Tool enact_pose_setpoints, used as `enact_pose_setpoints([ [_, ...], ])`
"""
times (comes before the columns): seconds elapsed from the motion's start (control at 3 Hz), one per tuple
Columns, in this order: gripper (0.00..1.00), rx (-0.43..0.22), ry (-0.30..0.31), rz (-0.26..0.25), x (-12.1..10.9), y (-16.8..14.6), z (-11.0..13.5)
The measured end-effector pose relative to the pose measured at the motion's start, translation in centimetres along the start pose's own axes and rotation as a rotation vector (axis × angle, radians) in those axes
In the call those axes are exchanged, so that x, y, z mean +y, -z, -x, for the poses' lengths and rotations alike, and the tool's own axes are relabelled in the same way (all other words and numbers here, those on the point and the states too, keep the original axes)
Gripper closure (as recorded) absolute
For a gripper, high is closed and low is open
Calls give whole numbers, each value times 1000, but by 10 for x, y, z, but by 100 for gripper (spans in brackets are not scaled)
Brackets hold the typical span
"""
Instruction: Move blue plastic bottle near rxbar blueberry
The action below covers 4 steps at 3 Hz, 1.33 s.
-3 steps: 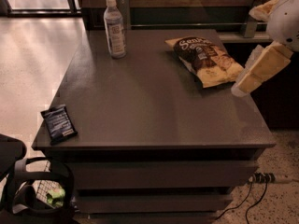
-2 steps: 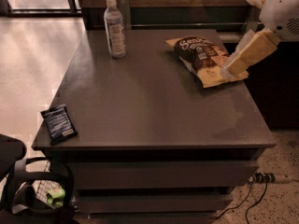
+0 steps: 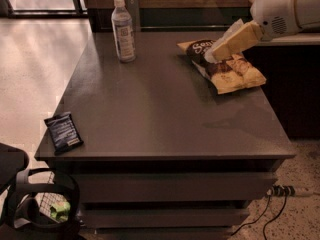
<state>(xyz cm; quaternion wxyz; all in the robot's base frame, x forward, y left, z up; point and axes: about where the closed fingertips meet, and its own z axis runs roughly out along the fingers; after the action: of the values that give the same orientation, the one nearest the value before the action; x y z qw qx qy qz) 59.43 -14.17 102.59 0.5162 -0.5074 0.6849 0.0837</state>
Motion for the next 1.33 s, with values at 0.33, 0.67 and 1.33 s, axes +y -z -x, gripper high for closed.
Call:
enact_pose_setpoints([
  [0.33,0,-108,-111,-39,6,-25,9],
  [0.67,0,-137,-125,-85,-2,-30,18],
  [1.33,0,-182,-150,-38,-23,-79,30],
])
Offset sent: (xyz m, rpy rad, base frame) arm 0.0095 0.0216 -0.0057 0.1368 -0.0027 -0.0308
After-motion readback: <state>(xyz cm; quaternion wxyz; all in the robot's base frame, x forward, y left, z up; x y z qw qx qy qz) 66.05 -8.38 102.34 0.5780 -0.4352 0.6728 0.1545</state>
